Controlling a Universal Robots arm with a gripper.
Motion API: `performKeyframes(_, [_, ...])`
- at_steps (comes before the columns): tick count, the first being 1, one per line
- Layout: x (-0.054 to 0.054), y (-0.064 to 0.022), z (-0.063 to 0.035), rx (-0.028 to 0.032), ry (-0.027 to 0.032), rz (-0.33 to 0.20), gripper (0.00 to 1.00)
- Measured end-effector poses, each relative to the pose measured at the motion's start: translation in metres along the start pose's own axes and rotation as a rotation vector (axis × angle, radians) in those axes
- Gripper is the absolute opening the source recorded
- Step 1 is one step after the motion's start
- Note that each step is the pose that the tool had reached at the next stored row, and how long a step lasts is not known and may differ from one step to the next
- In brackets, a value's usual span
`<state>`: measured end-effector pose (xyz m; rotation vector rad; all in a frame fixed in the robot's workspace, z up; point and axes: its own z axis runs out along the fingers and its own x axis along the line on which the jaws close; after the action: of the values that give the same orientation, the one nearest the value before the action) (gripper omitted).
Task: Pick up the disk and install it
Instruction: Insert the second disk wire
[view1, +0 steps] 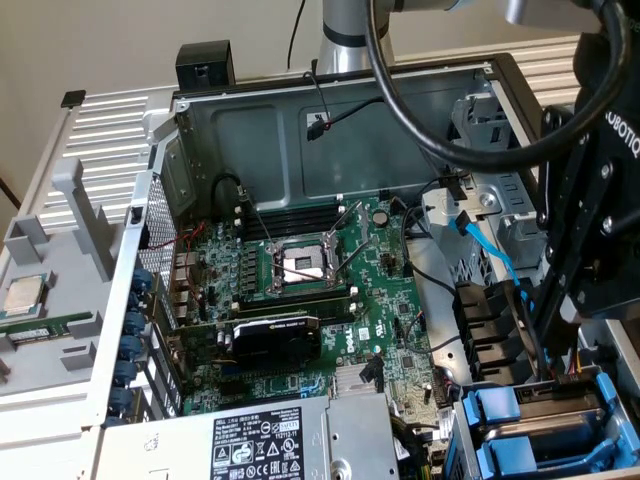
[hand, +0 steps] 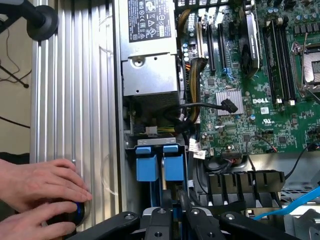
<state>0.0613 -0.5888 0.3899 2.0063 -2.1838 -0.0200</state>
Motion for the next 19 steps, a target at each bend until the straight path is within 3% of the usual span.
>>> performKeyframes(2, [0.000, -0.0003, 0.0004, -0.0018, -0.0247, -0.004, 0.16])
performKeyframes(3, [0.001, -0.0005, 0.0006, -0.0033, -0.0432, -0.006, 0.16])
performKeyframes(4, [0.001, -0.0005, 0.0010, -0.0045, -0.0572, -0.008, 0.16])
performKeyframes(5, [0.002, -0.0005, 0.0012, -0.0050, -0.0630, -0.009, 0.16])
performKeyframes(9, [0.004, -0.0012, 0.0032, -0.0052, -0.0649, -0.009, 0.16])
performKeyframes(13, [0.007, -0.0034, 0.0078, -0.0063, -0.0707, -0.010, 0.16])
performKeyframes(17, [0.009, -0.0046, 0.0141, -0.0074, -0.0840, -0.012, 0.16])
performKeyframes(19, [0.010, -0.0051, 0.0160, -0.0084, -0.0968, -0.014, 0.16])
